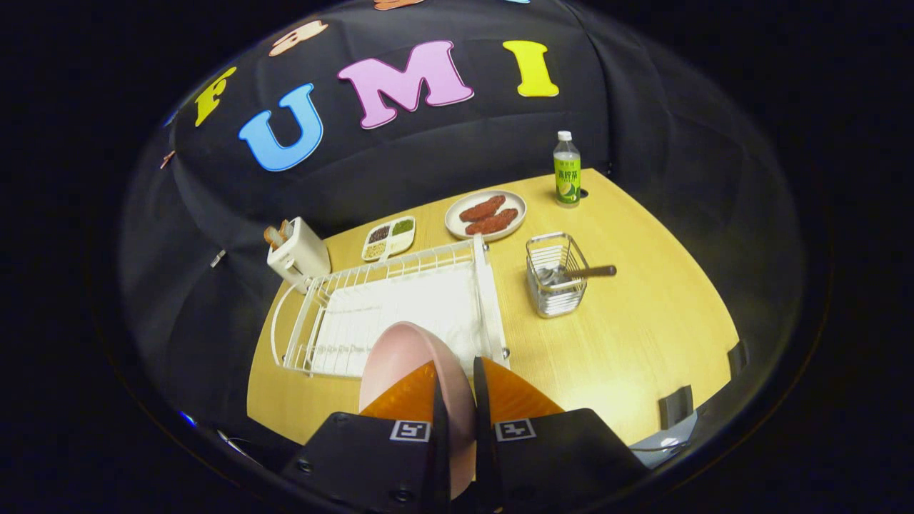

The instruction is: Take the plate from the dish rack, then take the spoon from the basket and place it into the plate.

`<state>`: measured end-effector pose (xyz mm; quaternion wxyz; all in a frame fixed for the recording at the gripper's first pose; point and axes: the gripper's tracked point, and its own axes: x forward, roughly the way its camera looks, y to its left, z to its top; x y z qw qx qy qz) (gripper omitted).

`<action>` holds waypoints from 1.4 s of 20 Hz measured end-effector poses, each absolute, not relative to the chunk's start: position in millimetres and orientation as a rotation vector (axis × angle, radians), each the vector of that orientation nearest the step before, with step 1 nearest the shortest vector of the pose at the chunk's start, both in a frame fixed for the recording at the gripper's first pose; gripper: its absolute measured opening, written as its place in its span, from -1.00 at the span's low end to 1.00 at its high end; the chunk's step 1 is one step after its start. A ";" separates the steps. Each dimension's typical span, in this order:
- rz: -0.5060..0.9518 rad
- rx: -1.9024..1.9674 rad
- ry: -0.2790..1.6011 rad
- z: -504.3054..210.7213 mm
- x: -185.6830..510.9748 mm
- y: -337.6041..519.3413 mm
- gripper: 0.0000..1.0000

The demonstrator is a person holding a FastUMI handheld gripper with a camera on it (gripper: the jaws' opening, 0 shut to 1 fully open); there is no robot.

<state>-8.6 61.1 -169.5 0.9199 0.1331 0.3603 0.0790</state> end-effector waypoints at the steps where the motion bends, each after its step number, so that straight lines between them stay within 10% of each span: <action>1: 0.176 0.292 0.755 -177.6 -17.1 63.9 -0.64; 20: 0.185 0.447 0.849 -318.6 -7.6 59.7 -0.51; 22: 0.196 0.421 0.829 -314.7 -6.3 53.3 -0.12; 25: 0.192 0.328 0.780 -300.0 -7.7 25.6 0.97; 28: 0.163 0.245 0.709 -282.8 5.8 -10.1 0.97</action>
